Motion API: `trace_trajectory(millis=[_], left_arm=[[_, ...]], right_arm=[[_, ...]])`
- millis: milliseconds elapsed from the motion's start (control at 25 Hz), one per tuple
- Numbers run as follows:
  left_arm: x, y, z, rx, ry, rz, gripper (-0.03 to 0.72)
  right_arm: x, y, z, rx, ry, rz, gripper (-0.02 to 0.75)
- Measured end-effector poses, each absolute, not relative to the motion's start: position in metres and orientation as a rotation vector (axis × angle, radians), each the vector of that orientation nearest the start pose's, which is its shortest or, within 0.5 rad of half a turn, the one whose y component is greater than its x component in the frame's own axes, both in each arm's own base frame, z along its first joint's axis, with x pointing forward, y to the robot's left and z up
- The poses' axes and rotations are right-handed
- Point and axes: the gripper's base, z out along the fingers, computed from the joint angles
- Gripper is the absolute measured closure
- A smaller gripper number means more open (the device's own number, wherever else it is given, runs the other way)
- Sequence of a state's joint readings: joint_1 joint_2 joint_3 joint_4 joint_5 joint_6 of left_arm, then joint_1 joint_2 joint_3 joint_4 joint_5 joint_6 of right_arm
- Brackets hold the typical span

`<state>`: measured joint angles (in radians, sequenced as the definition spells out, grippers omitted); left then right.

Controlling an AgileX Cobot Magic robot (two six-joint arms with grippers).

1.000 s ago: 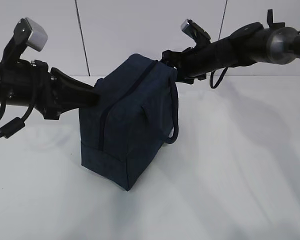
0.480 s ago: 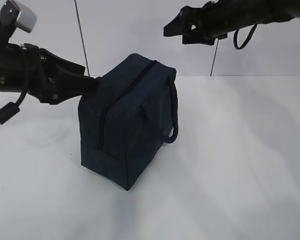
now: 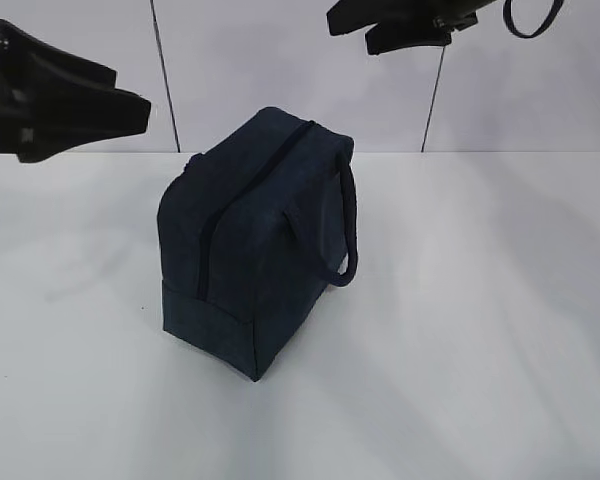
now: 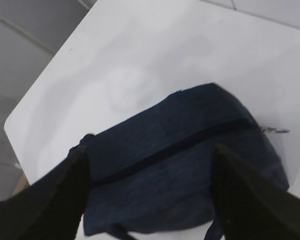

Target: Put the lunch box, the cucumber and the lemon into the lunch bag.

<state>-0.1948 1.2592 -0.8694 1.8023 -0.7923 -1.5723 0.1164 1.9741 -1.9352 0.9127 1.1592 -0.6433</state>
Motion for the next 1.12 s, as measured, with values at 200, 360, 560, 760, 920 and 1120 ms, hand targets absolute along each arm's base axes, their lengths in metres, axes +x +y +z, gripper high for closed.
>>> trace_trajectory(millis=[200,360,560,760,920,1120], left_arm=[[0.200,-0.108,0.345,0.856,1.788,-0.855,0.206],[0.171,-0.106,0.365,0.838,1.756,-0.957,0.216],[0.132,-0.106,0.380,0.900,1.738,-1.127,0.218],[0.097,-0.104,0.392,0.973,1.692,-1.202,0.251],[0.070,-0.101,0.401,1.018,1.607,-1.180,0.271],[0.041,-0.093,0.414,0.939,1.512,-1.137,0.275]], right_arm=[[0.386,0.133,0.383,-0.740,2.321,0.824,0.158],[0.353,0.150,0.407,-0.772,2.361,0.661,0.158],[0.304,0.177,0.442,-0.820,2.304,0.644,0.158],[0.248,0.190,0.478,-0.831,2.235,0.652,0.158],[0.205,0.177,0.488,-0.771,2.246,0.607,0.158],[0.155,0.139,0.469,-0.706,2.314,0.581,0.158]])
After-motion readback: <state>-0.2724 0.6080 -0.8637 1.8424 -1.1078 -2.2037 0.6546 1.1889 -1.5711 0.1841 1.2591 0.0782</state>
